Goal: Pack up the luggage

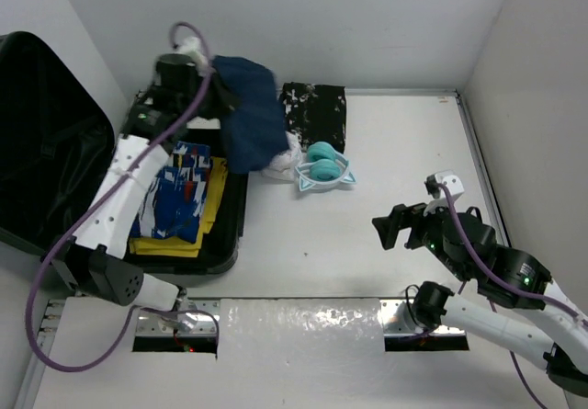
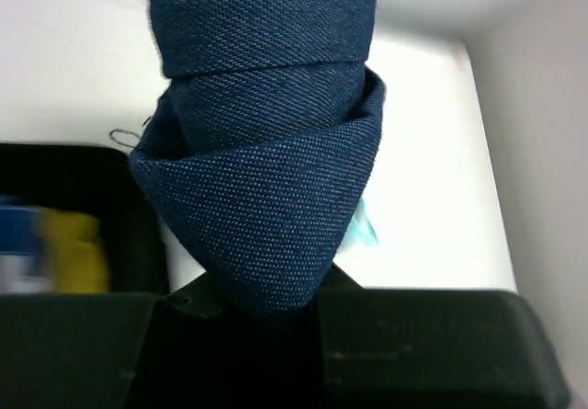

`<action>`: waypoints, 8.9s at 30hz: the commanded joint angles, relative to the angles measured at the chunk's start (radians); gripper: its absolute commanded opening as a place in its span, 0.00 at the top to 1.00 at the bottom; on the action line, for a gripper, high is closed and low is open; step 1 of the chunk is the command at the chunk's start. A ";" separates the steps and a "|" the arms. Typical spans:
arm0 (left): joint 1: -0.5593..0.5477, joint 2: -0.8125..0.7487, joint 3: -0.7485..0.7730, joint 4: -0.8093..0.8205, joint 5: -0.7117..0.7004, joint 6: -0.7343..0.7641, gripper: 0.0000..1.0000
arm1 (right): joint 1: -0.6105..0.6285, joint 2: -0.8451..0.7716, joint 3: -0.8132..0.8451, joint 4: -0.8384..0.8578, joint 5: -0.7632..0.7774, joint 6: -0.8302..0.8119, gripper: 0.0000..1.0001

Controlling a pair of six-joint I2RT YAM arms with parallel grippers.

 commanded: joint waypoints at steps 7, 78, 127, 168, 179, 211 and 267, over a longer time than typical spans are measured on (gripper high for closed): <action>0.622 -0.128 -0.543 0.327 0.017 -0.345 1.00 | 0.002 0.023 0.002 0.093 -0.030 -0.052 0.01; 0.606 0.203 -0.629 0.351 -0.042 -0.460 0.00 | -0.318 0.509 -0.140 0.392 -0.342 -0.163 0.01; 0.637 -0.005 -0.800 0.108 -0.596 -0.674 0.03 | -0.421 0.641 -0.228 0.539 -0.524 -0.187 0.01; 0.471 0.128 -0.450 0.236 -0.294 -0.390 0.00 | -0.493 0.747 -0.018 0.544 -0.514 -0.192 0.01; 0.469 -0.321 -0.448 0.142 -0.132 -0.169 0.00 | -0.771 1.452 0.577 0.590 -0.766 -0.080 0.01; 0.459 -0.561 -0.781 0.179 0.099 0.058 0.00 | -1.051 1.565 0.368 0.736 -0.354 0.325 1.00; -0.620 0.144 -0.614 0.452 -0.213 -0.166 0.01 | -1.003 0.892 -0.436 0.749 -0.485 0.093 0.18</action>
